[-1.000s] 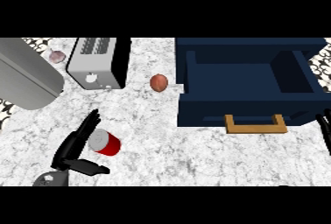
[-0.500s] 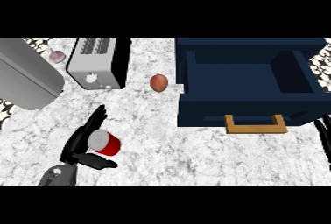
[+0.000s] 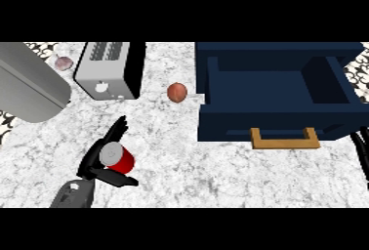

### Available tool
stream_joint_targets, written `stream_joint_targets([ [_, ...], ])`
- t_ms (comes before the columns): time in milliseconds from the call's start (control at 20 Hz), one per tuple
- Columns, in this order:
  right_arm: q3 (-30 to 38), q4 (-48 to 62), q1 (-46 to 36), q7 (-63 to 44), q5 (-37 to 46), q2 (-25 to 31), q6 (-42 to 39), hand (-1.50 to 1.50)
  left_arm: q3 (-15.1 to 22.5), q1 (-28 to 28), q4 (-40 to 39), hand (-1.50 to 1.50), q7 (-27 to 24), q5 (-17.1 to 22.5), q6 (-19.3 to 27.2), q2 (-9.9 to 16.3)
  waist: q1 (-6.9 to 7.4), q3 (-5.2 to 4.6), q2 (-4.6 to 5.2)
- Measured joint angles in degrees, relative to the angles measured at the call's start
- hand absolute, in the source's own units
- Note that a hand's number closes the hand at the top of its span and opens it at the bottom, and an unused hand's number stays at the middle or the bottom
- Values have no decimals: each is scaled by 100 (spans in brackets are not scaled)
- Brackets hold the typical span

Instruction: Pick up the can, place it into the drawer and close the drawer

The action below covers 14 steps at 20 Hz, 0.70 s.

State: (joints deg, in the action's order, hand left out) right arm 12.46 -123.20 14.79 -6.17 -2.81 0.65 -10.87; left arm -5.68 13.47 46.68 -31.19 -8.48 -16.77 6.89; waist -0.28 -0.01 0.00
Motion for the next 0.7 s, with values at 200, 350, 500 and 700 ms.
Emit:
stream_joint_targets([
  [200, 83, 46, 75, 144, -68, 19, -88, -150, 60, 88, 72, 150, 97, 43, -5, -104, 1, 1, -2],
  [350, 101, 145, 59, 198, -119, 39, -105, -150, 103, 91, 144, 150, 134, 116, -129, -147, 5, 0, -3],
  [500, 131, -38, 174, 175, -206, 23, -106, -150, 145, -72, 405, 150, 201, 236, -270, -194, 10, 2, -5],
  [700, 153, -126, 252, 142, -250, -11, -134, -150, 269, -193, 1006, 150, 725, 449, -454, -345, 17, 2, -9],
])
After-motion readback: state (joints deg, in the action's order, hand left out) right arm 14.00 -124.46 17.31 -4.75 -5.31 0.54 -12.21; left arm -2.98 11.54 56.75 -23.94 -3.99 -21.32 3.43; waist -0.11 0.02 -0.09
